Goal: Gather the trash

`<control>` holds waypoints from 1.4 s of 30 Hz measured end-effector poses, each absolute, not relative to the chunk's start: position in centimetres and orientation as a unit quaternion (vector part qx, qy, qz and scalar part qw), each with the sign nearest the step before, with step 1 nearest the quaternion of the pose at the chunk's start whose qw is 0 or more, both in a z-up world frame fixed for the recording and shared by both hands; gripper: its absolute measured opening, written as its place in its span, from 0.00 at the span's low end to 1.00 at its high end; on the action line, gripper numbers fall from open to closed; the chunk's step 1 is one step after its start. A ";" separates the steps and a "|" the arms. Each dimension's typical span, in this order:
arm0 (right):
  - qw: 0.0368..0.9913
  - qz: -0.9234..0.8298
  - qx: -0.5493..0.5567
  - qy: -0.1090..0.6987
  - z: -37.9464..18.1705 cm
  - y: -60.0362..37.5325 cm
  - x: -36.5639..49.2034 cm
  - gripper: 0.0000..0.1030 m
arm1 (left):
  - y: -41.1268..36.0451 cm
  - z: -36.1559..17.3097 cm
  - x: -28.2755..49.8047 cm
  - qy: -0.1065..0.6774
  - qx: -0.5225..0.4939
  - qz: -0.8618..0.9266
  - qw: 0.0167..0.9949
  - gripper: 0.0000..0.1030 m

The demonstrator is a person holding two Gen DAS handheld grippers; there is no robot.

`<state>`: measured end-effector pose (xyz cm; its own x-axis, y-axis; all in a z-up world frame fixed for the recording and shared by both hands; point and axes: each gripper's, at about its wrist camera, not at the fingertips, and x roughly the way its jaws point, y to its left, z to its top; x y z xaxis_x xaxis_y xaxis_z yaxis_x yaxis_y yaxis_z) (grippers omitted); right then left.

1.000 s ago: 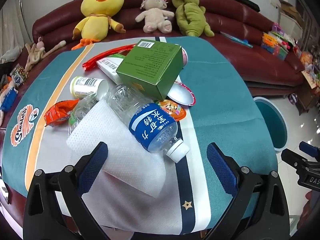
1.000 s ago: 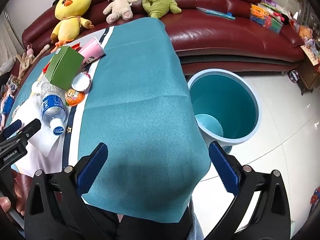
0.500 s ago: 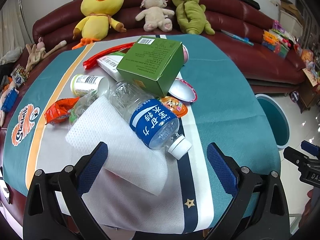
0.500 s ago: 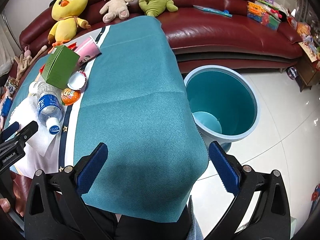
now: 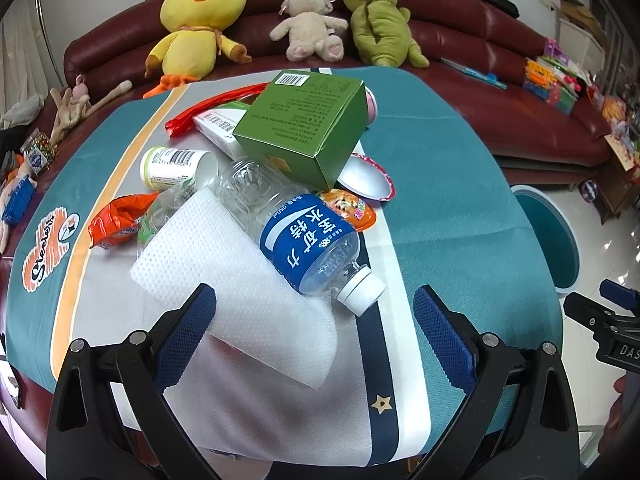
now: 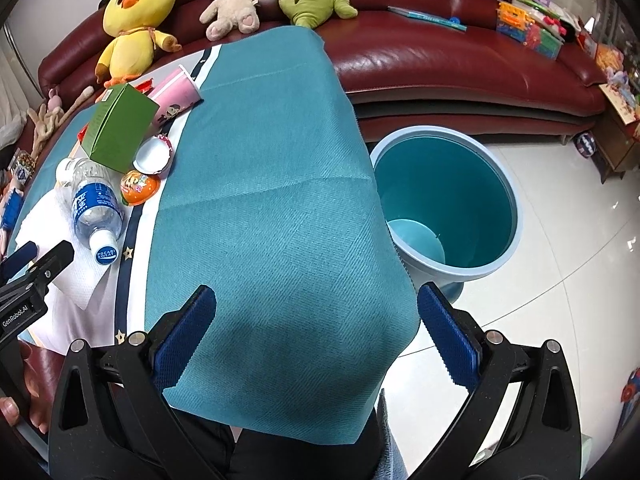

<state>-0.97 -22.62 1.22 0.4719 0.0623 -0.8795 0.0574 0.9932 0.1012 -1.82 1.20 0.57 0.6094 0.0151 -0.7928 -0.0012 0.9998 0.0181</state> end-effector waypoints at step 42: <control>0.777 0.254 0.013 0.575 4.0 -4.5 10.4 0.57 | 14.7 0.7 1.0 0.450 -0.027 0.024 0.892 0.96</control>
<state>10.40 -4.47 4.03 0.2088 0.4102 -0.8878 -0.3799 0.8705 0.3129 1.04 14.69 0.71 0.5937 0.0179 -0.8045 -0.0661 0.9975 -0.0265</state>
